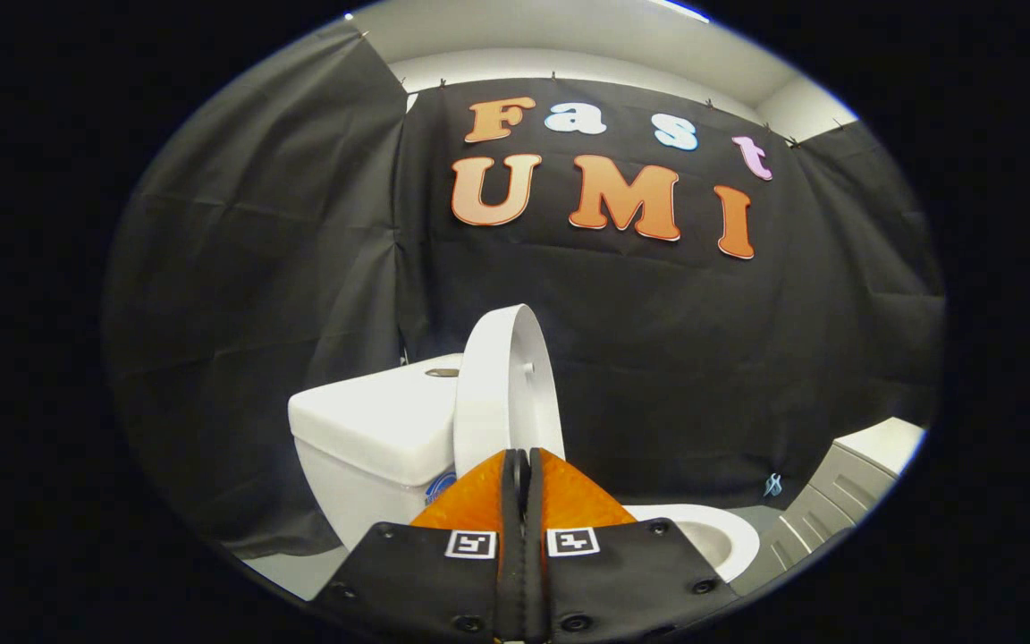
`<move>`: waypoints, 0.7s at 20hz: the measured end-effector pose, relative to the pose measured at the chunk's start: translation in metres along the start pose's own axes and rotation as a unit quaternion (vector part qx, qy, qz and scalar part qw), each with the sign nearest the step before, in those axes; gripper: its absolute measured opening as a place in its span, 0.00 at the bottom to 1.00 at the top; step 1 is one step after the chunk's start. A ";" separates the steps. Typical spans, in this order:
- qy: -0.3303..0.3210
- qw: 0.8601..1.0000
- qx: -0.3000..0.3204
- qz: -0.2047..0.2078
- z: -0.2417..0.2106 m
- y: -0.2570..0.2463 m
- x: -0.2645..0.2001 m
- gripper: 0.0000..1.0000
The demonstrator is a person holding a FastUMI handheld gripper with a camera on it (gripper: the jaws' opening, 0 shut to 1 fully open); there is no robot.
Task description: Open the toilet lid.
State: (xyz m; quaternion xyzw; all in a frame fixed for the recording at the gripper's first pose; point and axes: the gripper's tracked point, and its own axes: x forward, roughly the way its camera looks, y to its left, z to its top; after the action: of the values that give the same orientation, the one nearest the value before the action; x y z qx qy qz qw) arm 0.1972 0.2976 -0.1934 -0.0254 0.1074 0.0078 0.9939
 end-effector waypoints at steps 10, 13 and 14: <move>-0.011 1.000 -0.015 0.023 0.007 0.004 -0.026 0.08; -0.054 0.997 -0.006 0.056 0.032 0.013 -0.054 0.08; -0.064 0.996 -0.009 0.062 0.040 0.012 -0.061 0.08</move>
State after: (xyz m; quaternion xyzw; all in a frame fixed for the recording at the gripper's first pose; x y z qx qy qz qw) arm 0.1456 0.3110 -0.1417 -0.0271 0.0449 0.0720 0.9960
